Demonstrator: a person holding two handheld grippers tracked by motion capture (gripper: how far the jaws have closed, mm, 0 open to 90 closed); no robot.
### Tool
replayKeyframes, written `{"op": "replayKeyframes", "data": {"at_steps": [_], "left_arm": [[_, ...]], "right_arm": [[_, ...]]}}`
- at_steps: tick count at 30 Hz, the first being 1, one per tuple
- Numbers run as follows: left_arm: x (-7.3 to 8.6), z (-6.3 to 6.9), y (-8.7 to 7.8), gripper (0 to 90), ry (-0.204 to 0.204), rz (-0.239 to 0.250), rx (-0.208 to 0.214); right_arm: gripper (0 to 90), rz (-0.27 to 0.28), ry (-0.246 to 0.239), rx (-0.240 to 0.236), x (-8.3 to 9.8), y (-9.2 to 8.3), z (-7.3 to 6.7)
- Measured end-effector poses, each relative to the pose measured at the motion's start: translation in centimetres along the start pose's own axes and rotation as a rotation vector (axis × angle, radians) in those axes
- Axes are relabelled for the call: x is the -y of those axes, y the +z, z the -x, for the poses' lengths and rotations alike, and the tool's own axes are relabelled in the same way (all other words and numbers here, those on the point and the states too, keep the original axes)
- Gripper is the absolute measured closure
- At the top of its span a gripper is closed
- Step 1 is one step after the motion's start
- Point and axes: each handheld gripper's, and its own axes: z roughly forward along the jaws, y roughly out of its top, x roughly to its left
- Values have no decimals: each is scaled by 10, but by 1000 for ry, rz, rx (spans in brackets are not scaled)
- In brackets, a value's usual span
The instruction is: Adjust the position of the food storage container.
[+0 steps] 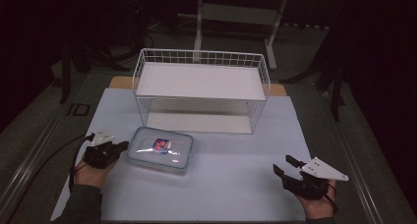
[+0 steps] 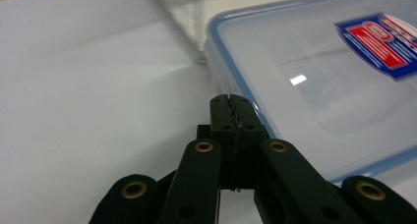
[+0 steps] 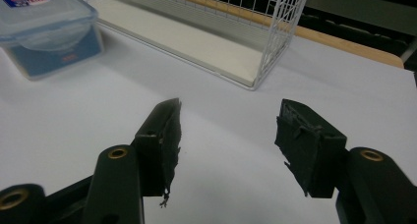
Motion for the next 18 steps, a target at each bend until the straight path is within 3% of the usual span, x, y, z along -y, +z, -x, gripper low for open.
{"op": "replayKeyframes", "data": {"at_steps": [1, 4, 6, 16, 18], "left_arm": [[-3, 11, 2, 898, 16, -5, 16], [-7, 28, 8, 898, 34, -10, 62], [-8, 32, 10, 898, 42, -11, 71], [-26, 84, 33, 898, 109, -13, 158], [-26, 86, 34, 897, 111, -12, 164]], "right_arm": [[419, -3, 0, -1, 0, 1, -1], [418, -6, -5, -7, -1, 2, -2], [419, -6, -8, -10, -1, 3, -2], [418, -21, -24, -30, -2, 10, -8], [418, -21, -26, -30, -3, 10, -8]]}}
